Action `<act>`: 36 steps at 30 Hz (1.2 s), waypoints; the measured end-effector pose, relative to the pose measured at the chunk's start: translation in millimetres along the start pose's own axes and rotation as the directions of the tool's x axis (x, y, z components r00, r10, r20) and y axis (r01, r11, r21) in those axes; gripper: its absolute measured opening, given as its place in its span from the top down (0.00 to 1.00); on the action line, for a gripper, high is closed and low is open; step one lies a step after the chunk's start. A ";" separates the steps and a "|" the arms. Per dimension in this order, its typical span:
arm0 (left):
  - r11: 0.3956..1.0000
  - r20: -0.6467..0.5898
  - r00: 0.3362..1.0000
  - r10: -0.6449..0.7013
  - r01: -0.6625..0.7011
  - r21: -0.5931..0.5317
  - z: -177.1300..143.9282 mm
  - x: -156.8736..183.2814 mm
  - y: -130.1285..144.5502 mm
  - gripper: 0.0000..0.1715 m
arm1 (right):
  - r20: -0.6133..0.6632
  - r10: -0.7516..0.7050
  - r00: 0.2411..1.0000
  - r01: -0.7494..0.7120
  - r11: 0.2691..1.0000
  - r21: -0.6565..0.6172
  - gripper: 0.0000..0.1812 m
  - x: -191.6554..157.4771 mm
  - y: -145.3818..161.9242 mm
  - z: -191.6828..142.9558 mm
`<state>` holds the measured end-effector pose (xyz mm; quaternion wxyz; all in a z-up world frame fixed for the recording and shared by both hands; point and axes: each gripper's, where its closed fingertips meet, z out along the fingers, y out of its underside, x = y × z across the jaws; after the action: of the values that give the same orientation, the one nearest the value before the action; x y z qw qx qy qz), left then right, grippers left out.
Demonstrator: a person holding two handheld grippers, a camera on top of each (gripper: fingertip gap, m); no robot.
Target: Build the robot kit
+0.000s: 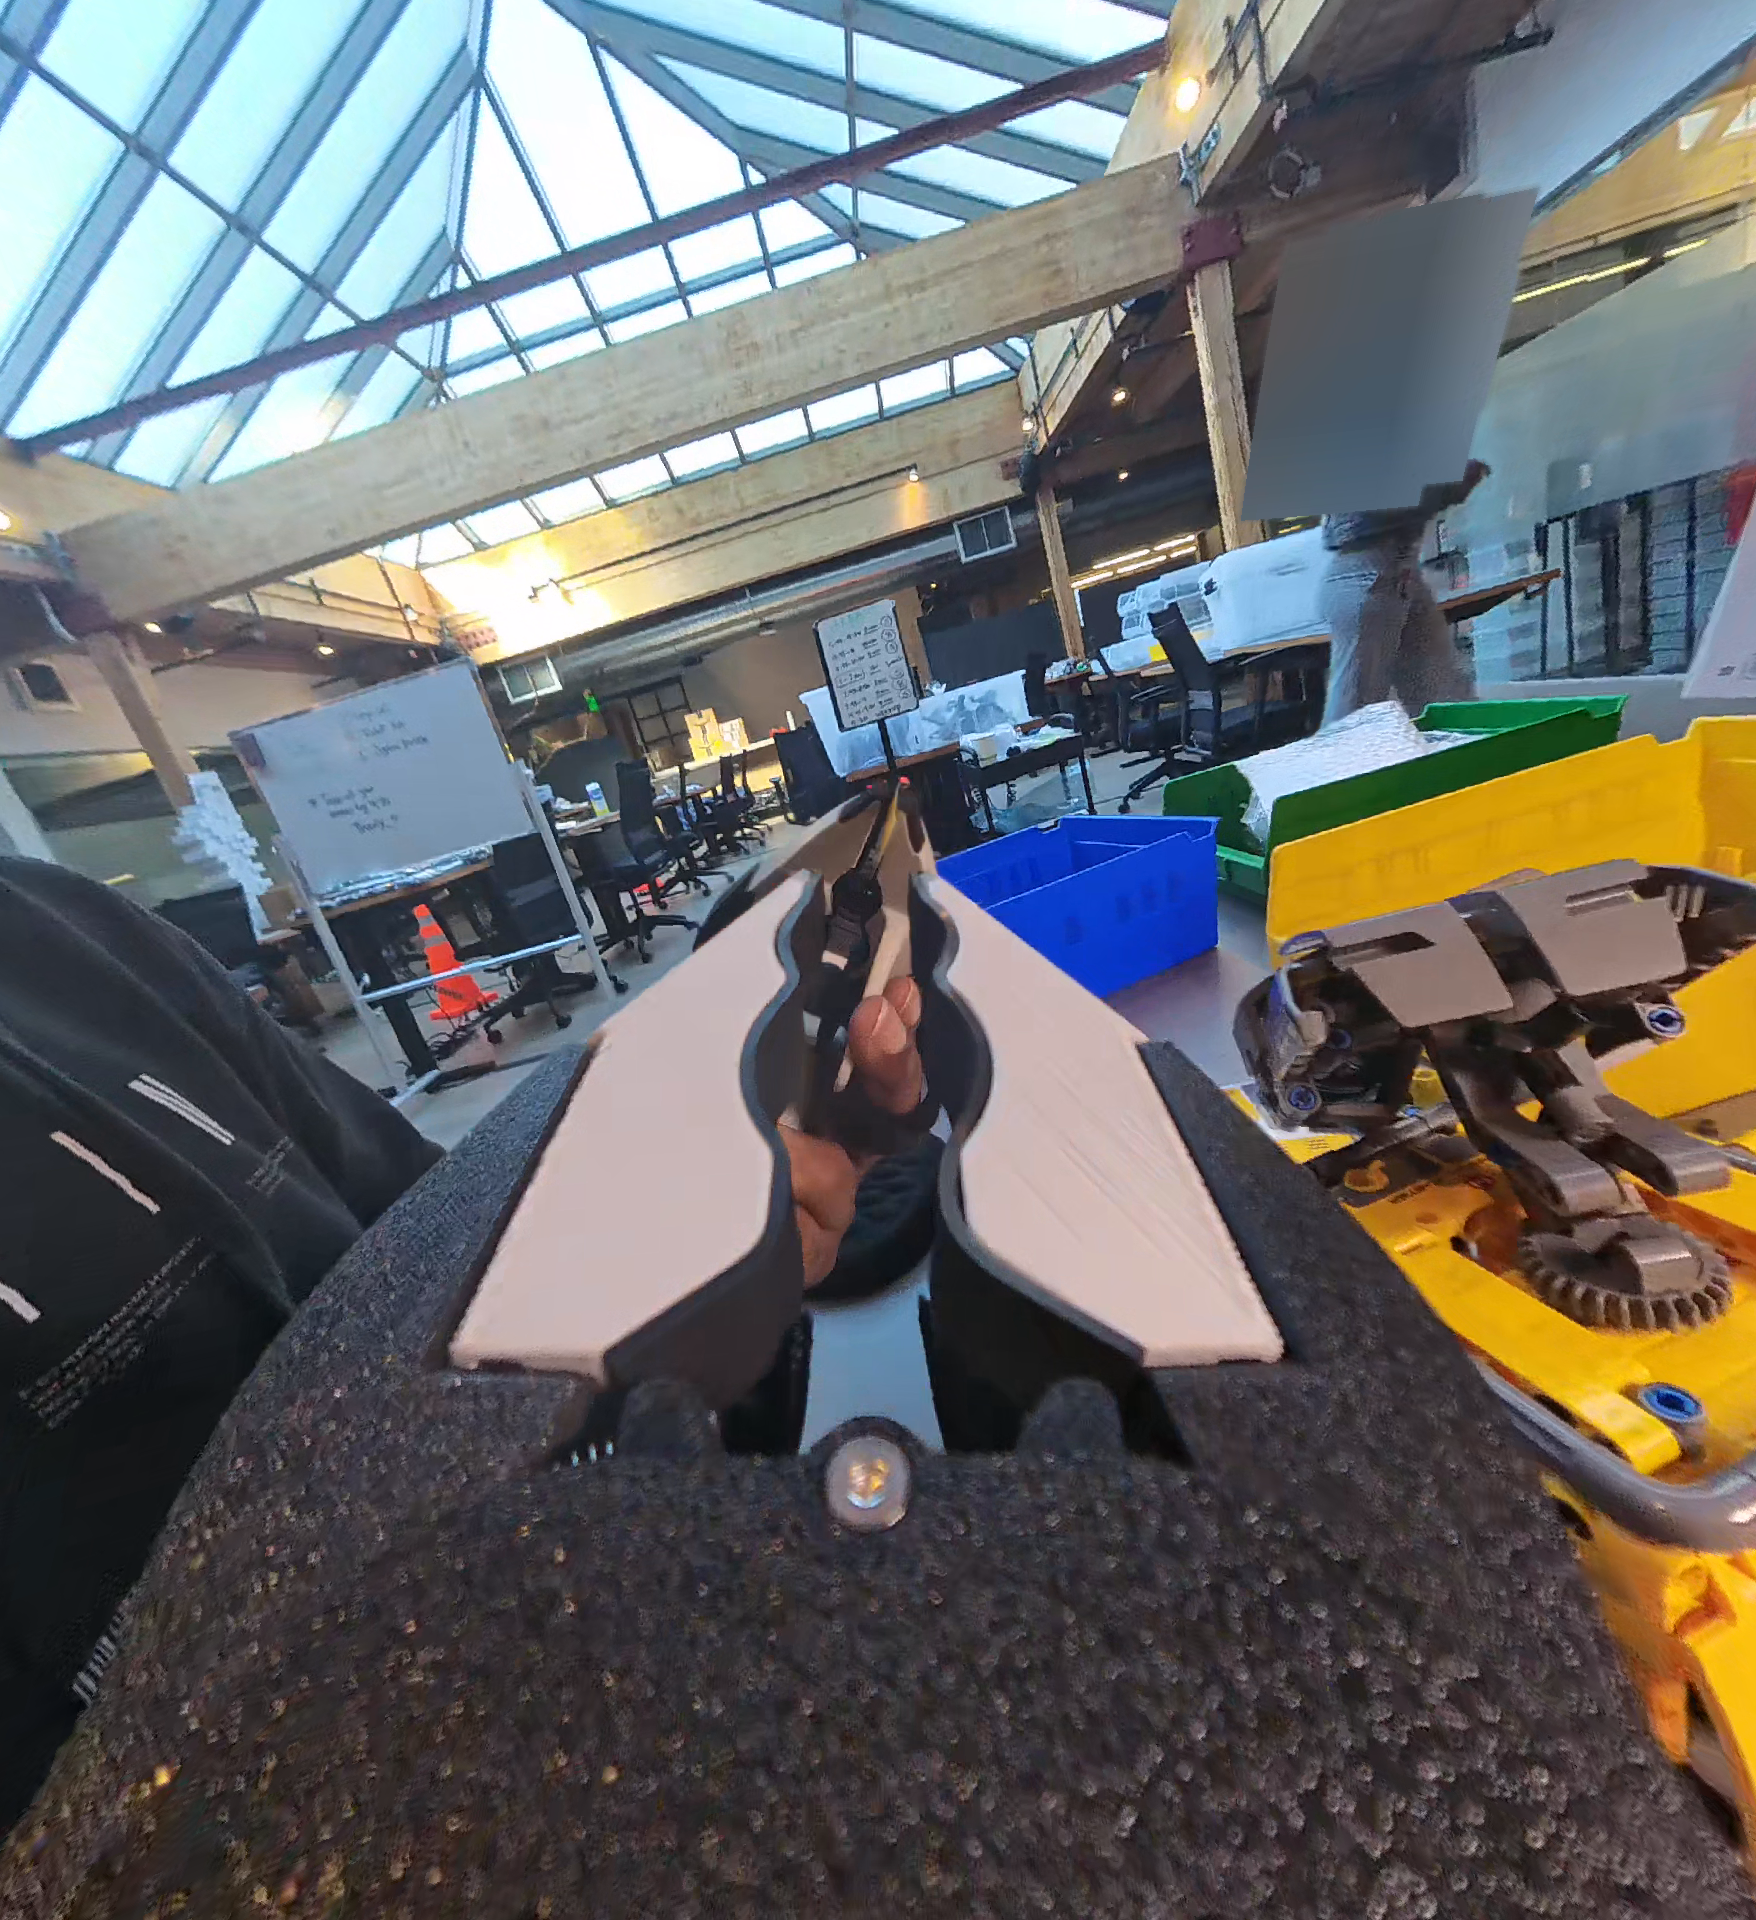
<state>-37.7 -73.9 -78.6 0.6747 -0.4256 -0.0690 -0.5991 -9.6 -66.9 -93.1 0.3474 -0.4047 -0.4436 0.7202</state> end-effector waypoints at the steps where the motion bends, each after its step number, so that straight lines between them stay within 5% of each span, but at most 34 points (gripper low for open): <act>1: 1.000 -0.001 1.000 0.003 -0.003 -0.002 0.6 0.5 0.6 1.00 | 0.008 0.023 1.000 -0.023 1.000 0.002 0.92 0.7 -0.7 0.1; 21: 0.998 0.017 0.999 0.037 -0.036 -0.054 3.8 -3.7 9.9 1.00 | -0.005 0.057 0.998 -0.057 0.998 -0.013 1.00 6.2 -1.2 -1.3; 25: 0.962 0.046 0.974 0.222 -0.211 -0.175 3.8 -2.9 12.3 0.88 | -0.005 0.031 1.000 -0.031 0.998 -0.050 1.00 6.1 -6.4 -4.5; 28: 0.814 0.077 0.864 0.497 -0.434 -0.385 -0.5 -10.1 11.0 0.80 | -0.006 -0.001 1.000 0.000 0.994 -0.110 1.00 6.7 -16.8 -11.8; 32: 0.445 0.022 0.661 0.750 -0.480 -0.756 -34.0 -55.1 28.9 0.77 | -0.029 -0.023 0.999 0.014 0.965 -0.261 1.00 16.0 -14.9 -29.5; 36: 0.203 -0.089 0.528 0.845 -0.470 -0.859 -55.5 -89.1 46.9 0.78 | -0.029 -0.055 0.998 0.041 0.932 -0.359 1.00 28.1 11.6 -50.3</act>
<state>-44.4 -47.3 -190.2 0.5609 -0.7778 0.2674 -0.0945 21.4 -29.0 -125.6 0.2940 -0.4641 -0.5705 0.6105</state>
